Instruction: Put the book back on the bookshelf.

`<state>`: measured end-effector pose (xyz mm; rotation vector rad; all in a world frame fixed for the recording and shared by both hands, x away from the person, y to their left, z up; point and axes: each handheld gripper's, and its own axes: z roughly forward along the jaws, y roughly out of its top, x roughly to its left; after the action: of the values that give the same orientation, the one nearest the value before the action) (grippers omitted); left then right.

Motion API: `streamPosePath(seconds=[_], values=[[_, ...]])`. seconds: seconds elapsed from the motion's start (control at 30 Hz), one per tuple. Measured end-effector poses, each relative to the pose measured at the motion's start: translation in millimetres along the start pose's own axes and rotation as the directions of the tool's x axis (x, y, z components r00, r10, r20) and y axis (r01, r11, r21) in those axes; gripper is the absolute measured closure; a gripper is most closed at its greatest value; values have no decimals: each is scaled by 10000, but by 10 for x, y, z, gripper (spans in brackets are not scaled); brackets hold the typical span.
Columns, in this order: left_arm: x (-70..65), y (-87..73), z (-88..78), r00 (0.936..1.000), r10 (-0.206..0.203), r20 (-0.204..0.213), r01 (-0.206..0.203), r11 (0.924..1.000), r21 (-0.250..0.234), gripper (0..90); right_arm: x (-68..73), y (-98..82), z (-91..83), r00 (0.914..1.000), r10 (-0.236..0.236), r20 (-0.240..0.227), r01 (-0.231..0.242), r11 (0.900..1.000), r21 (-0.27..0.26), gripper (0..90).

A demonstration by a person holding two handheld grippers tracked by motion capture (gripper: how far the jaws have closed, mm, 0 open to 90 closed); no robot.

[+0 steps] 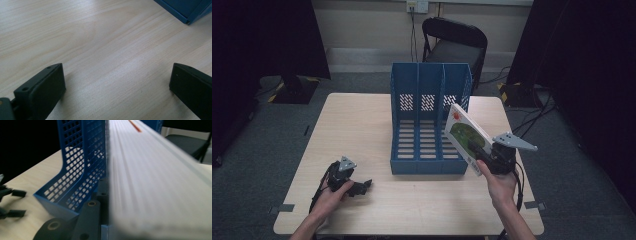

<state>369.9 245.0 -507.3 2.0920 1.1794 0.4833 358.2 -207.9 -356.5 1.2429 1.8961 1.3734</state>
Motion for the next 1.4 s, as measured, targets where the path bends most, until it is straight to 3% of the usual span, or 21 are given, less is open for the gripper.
streamPosePath(seconds=[0.13,0.17,0.3,0.6,0.93,1.13,1.4], values=[[0,0,0,10000,0,2,0,10000,-1,0,28,64,97,9994,102,338,-101,9999,-47,766],[0,0,0,10000,0,3,0,10000,1,0,55,96,170,9977,127,673,-121,9999,-101,767],[0,0,0,10000,-1,3,1,10000,-1,0,51,132,307,9957,273,881,-270,9996,-49,767],[0,0,0,10000,0,2,0,10000,-2,0,71,164,602,9836,385,1762,-410,9991,105,766],[0,0,0,10000,-3,3,3,10000,-4,0,80,172,792,9795,416,1973,-439,9990,75,766],[0,0,0,10000,1,4,-1,10000,-2,0,35,104,993,9717,439,2321,-539,9979,367,766],[0,0,0,10000,2,4,-2,10000,-3,0,-3,-43,1161,9776,159,2101,-301,9975,642,766]])
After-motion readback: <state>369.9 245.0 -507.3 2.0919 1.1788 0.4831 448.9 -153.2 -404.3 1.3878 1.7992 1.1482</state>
